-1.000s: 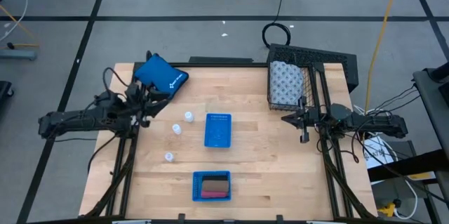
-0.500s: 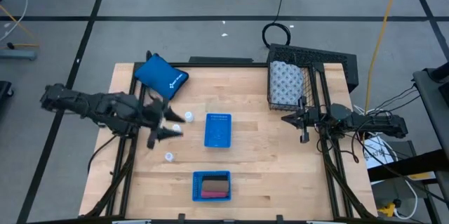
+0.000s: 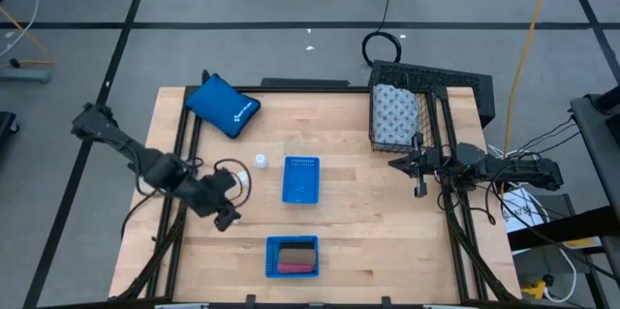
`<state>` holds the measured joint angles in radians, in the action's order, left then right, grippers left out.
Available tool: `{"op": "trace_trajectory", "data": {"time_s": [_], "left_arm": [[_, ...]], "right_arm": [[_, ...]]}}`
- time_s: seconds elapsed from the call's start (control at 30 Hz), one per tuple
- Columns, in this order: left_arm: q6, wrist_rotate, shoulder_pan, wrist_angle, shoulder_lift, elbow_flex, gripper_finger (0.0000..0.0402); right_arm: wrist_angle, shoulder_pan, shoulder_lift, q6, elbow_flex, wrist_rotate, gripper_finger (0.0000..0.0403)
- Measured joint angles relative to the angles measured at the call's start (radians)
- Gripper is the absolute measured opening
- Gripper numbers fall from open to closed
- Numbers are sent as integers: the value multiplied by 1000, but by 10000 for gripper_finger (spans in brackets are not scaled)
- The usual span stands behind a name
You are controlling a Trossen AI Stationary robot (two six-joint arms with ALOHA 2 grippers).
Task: Pick & place medical supplies in basket/bin
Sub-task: Put the bottom white pill bottle into the top blue bin
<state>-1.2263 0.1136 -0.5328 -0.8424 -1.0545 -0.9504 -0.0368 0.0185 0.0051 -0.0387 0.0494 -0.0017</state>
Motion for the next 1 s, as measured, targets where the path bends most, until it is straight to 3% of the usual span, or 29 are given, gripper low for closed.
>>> {"op": "trace_trajectory", "data": {"time_s": [0.17,0.47,0.63,1.0], "left_arm": [[-241,30,-87,-113,-78,0,251],[-518,73,-261,-126,-267,1,251],[-541,70,-315,-124,-400,1,250],[-542,70,-318,-69,-638,2,250]], "right_arm": [[0,0,0,0,0,0,0],[0,0,0,0,0,0,0],[0,0,0,0,0,0,0],[0,0,0,-1,0,0,0]]}}
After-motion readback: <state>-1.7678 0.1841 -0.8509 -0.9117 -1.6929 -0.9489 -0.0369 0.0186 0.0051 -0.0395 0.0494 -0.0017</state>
